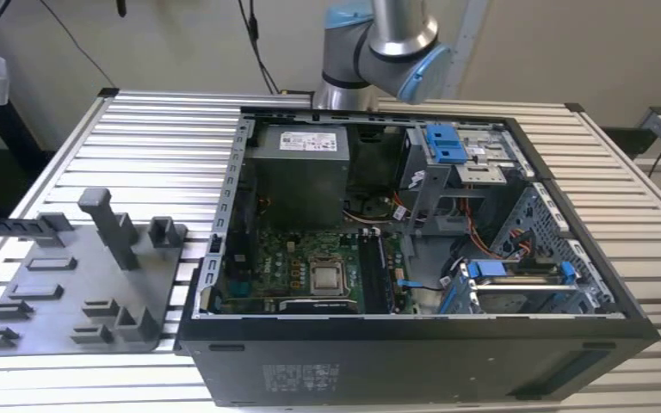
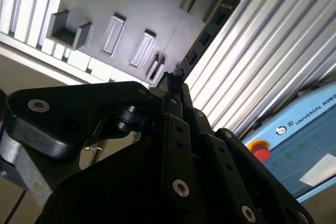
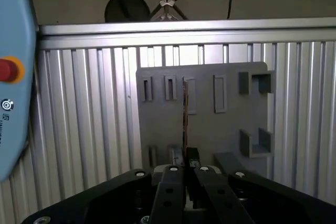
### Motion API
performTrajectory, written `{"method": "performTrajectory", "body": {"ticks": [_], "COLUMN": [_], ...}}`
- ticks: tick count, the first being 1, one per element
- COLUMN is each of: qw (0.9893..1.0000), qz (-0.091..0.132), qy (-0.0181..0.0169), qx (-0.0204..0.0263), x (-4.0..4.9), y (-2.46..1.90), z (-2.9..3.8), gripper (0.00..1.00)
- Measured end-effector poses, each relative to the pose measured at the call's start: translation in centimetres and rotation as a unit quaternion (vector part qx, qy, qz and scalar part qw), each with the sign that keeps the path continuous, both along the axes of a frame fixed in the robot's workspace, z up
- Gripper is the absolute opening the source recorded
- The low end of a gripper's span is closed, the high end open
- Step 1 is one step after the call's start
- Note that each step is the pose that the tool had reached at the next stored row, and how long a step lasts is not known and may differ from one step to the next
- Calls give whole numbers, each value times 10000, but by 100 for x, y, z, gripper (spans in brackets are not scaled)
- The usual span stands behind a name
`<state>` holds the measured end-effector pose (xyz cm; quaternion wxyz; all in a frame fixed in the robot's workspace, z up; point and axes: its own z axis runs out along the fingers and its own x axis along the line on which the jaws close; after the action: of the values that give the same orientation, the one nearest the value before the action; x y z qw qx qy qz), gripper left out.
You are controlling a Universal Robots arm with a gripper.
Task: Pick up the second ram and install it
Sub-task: 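Pick up the second ram and move it above second insertion slot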
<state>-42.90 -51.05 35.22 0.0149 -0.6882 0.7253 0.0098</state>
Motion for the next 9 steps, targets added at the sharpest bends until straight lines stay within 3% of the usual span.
{"method": "performTrajectory", "body": {"ticks": [9], "qw": [10000], "qz": [-1], "qy": [4], "qx": [26], "x": [0], "y": [0], "z": [182], "gripper": [14]}}
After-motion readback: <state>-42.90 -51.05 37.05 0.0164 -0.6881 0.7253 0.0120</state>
